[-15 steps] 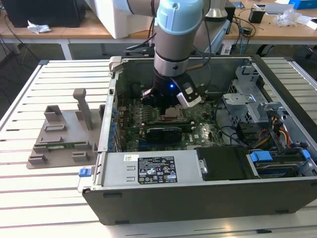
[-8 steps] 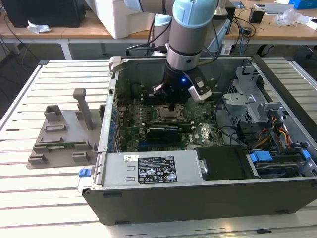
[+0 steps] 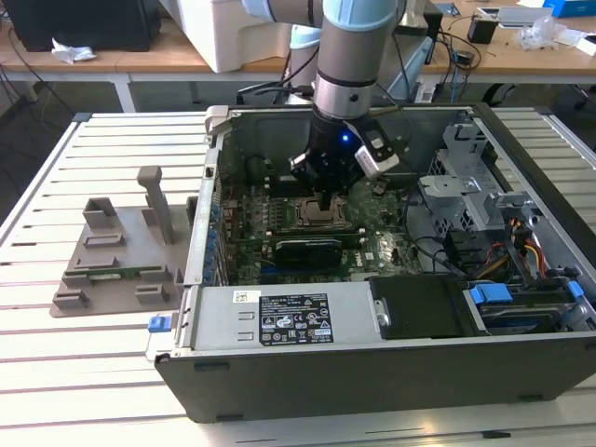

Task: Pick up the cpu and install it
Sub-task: 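Install the second cpu locking lever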

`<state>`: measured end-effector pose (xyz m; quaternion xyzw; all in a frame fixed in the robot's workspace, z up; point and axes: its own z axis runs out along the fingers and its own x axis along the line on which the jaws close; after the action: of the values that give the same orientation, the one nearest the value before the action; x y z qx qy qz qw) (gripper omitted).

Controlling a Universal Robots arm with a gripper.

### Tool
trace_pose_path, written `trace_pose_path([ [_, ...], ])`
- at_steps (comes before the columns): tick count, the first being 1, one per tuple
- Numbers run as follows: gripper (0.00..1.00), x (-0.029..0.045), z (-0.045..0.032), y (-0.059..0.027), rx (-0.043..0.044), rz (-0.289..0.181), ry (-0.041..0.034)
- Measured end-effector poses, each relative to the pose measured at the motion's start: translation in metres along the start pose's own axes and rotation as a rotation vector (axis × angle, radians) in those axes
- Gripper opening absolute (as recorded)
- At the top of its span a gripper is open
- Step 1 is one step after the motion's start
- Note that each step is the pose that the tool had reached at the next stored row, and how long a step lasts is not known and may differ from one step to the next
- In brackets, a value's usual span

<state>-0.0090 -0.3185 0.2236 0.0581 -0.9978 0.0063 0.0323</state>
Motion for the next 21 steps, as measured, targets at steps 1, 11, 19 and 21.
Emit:
trace_pose_path([
  [1,0.11,0.0004,-0.0078,0.0002,0.0001,0.0,-0.0003],
  [11,0.11,0.0035,-0.0545,0.0001,0.0024,0.0,-0.0002],
  [19,0.11,0.0035,-0.0552,0.0001,0.0023,0.0,-0.0001],
  [21,0.11,0.0035,-0.0552,0.0001,0.0023,0.0,-0.0001],
])
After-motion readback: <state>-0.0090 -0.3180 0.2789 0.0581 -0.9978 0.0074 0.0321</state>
